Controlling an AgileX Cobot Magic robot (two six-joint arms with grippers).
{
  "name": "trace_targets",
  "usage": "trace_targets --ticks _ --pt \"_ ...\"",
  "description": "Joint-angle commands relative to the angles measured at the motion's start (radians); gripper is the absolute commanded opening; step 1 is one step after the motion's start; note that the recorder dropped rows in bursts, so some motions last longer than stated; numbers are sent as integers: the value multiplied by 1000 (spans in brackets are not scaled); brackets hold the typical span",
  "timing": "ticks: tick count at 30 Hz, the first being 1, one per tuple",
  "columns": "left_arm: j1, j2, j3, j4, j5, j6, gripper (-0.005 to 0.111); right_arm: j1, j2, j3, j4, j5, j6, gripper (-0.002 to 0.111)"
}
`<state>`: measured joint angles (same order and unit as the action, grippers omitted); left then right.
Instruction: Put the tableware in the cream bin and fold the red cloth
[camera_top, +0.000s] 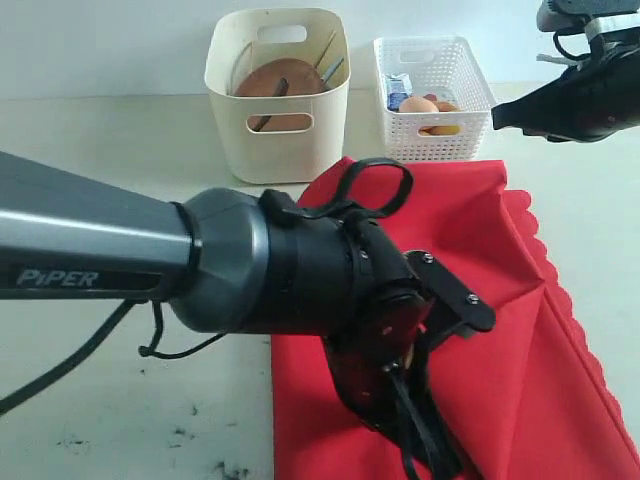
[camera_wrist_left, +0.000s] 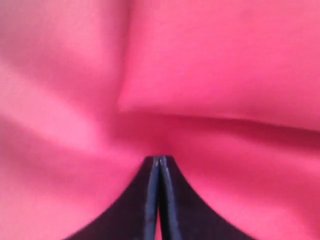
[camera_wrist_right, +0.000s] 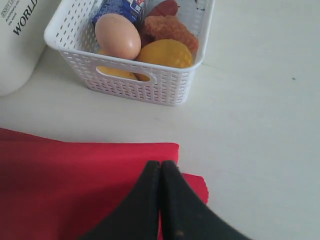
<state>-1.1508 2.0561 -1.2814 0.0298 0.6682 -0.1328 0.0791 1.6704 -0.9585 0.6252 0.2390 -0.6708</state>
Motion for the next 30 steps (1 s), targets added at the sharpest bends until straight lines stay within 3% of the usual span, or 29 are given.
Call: trace_targets --ticks 1,6,8,9,10,12,14,16,20,24,30 --pt "-90 -40 -103 -30 -69 65 3 -6 -7 -7 -19 -13 0 0" --pt "-193 -84 -204 -19 -89 200 3 -10 -7 -7 -50 -75 0 0" --pt "-209 -99 -210 3 -55 203 3 -26 -7 -7 -53 -95 2 0" --pt "-204 -106 -210 35 23 167 3 -56 -7 -7 -53 -103 2 0" --pt "-193 -106 -210 68 60 121 3 -71 -7 -7 -53 -103 9 0" --pt "-117 -101 -133 309 79 -188 3 -134 -7 -7 -58 -69 100 0" --pt "-14 -69 -83 349 61 -269 3 -154 -7 -7 -58 -31 121 0" --pt "75 -14 -82 222 36 -202 3 -154 -7 -7 -35 -7 124 0" --pt "111 33 -82 -74 -56 79 3 -149 -7 -7 3 11 124 0" --pt "66 33 -89 -248 -139 248 3 -149 -7 -7 3 15 124 0" --pt "-59 26 -236 -457 -64 460 3 -149 -7 -7 -12 -11 124 0"
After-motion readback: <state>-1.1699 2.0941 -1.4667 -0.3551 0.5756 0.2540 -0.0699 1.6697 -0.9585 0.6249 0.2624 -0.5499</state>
